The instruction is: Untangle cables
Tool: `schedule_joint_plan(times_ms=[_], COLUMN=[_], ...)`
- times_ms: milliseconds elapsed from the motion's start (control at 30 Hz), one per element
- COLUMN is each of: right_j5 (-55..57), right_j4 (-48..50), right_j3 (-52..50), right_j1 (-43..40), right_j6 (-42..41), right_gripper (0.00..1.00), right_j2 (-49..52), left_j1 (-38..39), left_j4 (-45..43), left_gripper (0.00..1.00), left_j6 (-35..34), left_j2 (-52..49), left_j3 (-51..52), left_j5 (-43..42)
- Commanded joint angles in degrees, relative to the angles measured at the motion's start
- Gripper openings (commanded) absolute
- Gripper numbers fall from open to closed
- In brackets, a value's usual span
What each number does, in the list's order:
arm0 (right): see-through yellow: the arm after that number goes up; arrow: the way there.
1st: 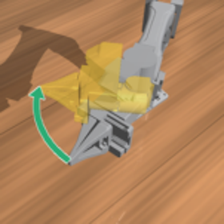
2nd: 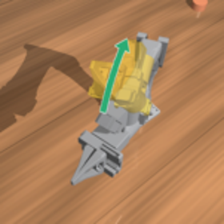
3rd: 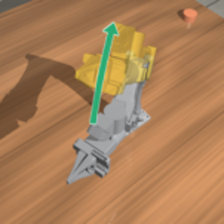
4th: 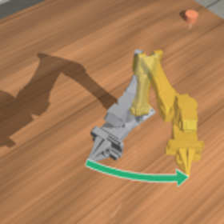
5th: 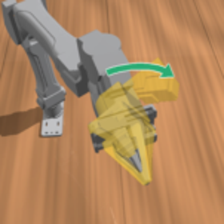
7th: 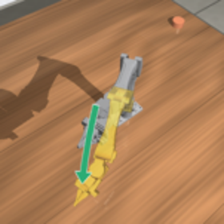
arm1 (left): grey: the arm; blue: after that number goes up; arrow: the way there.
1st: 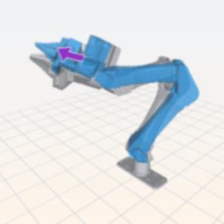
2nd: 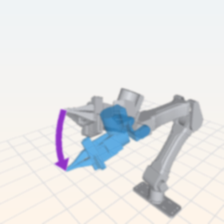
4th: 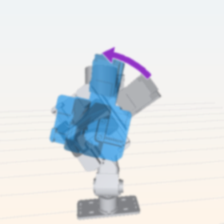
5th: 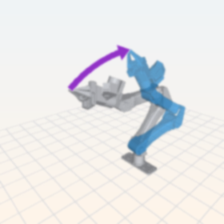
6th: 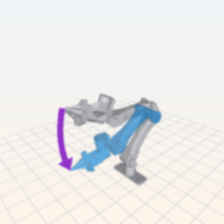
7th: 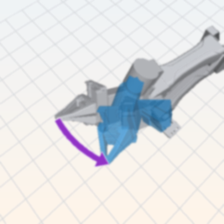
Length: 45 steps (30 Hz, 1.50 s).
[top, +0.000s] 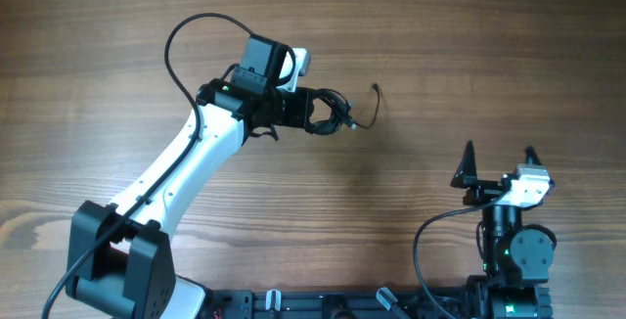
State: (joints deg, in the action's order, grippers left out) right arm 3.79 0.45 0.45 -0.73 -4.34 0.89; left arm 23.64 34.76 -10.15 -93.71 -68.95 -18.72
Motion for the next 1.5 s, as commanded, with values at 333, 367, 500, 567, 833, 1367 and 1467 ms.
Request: schedule_joint_plan(times_ms=[333,367,500,567,833,1367,1467], right_j5=[-29.4,-31.3,-32.6,-32.9,-43.3,-69.9,-70.0], right_j4=[4.0,5.2,3.7,1.1,-13.8,6.2,9.8], right_j3=[-0.1,0.1,3.5,6.6,25.2,26.3,26.3], right_j1=[0.3,0.3,0.3,0.3,0.3,1.0,3.1], right_j6=[-44.2,-41.9,-40.6,-39.8,-23.1,-21.2,-19.9], right_gripper=[1.00,1.00,1.00,0.99,1.00,0.80,0.79], right_j2=[11.8,12.6,16.6,19.9,40.6,66.2,69.1], left_j1=[0.2,0.2,0.1,0.1,0.1,0.2,0.3], left_j4=[3.5,3.8,3.7,3.5,5.9,10.6,11.6], left_gripper=[0.04,0.04,0.04,0.04,0.04,0.04,0.04], left_j6=[14.1,15.0,17.5,17.5,22.4,37.4,40.2], left_j2=[1.5,1.5,1.5,1.5,1.5,1.6,1.6], left_j3=[-0.1,-0.1,-0.1,-0.1,-0.1,-0.1,-0.1], left_j5=[-10.6,-11.1,-11.0,-11.0,-11.5,-18.4,-21.2])
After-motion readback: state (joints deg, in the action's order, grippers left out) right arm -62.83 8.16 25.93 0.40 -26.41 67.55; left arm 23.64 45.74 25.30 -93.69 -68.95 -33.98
